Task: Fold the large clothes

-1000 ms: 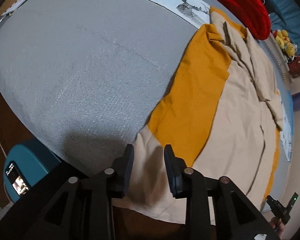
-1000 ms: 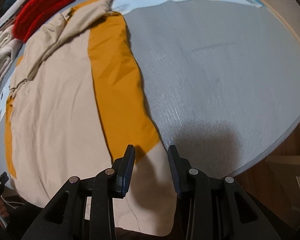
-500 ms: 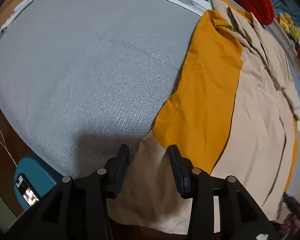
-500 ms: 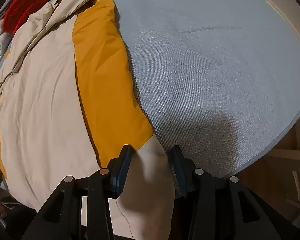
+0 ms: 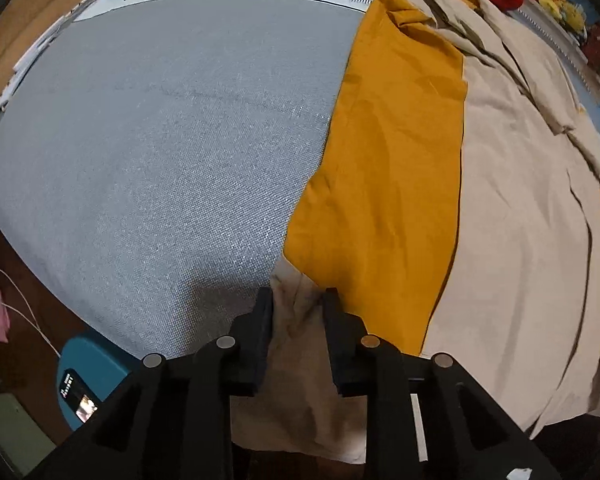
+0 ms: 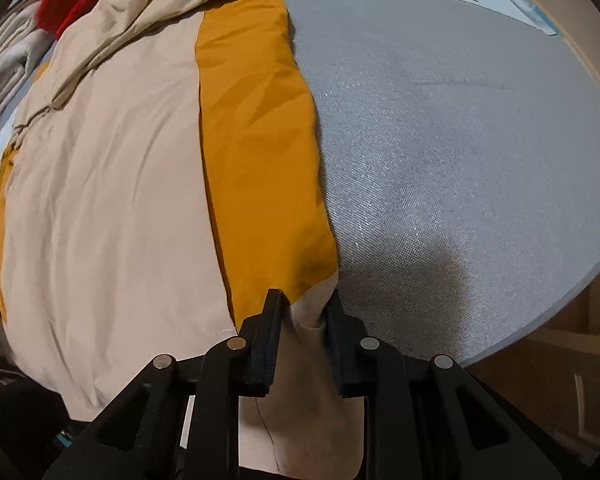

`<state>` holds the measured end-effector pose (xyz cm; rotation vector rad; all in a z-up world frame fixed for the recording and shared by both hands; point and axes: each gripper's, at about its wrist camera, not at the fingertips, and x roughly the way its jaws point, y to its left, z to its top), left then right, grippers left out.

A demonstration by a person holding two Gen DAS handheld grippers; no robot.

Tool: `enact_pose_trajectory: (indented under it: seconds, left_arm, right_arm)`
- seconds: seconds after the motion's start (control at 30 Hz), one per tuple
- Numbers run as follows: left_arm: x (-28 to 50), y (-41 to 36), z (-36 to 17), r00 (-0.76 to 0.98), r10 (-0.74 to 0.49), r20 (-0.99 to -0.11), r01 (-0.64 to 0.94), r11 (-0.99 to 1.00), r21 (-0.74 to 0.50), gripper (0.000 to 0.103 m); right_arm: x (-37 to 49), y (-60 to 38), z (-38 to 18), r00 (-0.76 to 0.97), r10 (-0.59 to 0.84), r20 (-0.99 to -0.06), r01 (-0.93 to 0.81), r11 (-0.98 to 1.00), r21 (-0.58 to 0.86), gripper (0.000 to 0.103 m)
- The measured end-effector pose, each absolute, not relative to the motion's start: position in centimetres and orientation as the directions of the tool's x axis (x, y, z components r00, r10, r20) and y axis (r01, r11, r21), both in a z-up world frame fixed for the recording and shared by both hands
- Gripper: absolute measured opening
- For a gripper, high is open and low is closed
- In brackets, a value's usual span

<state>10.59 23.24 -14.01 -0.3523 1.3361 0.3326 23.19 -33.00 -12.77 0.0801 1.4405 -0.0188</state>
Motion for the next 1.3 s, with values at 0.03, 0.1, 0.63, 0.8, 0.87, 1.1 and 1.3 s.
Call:
enact_pose_trajectory:
  seconds: [0.03,0.1,0.63,0.8,0.87,1.1,1.3]
  left_arm:
    - [10.6,23.2,-14.0,0.202,0.038,-0.979,-0.426,0.903,-0.053,0.023]
    - [10.7,23.3,-14.1,0.204,0.032,-0.979,-0.426,0.903,-0.059,0.023]
    - [11.2,22.4,-14.5,0.194,0.061,-0.979,-0.373,0.928,-0.016,0.013]
    - [11.7,21.0,-14.4,0.197,0.069,-0.978,-0.362,0.932,-0.007,0.008]
    - [11.7,20.3,-14.3,0.207,0.079,-0.975,-0.351,0.936,0.001,0.005]
    - [10.9,18.4,-10.7,0.311,0.089,-0.946,-0.293,0.956,-0.006,0.003]
    - [10.3,16.6,-5.2,0.435,0.051,-0.899,-0.238,0.969,-0.06,0.003]
  right_arm:
    - [23.2,-33.0,-12.8,0.131,0.033,-0.991,0.066,0.997,0.042,0.025]
    - [23.3,-32.9,-13.2,0.131,0.017,-0.991,0.066,0.997,0.026,0.027]
    - [22.7,-32.1,-13.3,0.144,-0.002,-0.99,0.056,0.998,0.006,0.02]
    - [22.6,-31.0,-12.8,0.153,-0.018,-0.988,0.021,1.0,-0.015,0.016]
    - [22.5,-30.6,-12.3,0.168,-0.009,-0.986,0.012,1.0,-0.007,0.008]
    - [21.6,-29.7,-8.0,0.297,0.036,-0.954,-0.022,0.999,0.031,0.004]
    - [21.4,-31.1,-3.0,0.407,0.142,-0.903,-0.057,0.99,0.13,0.003]
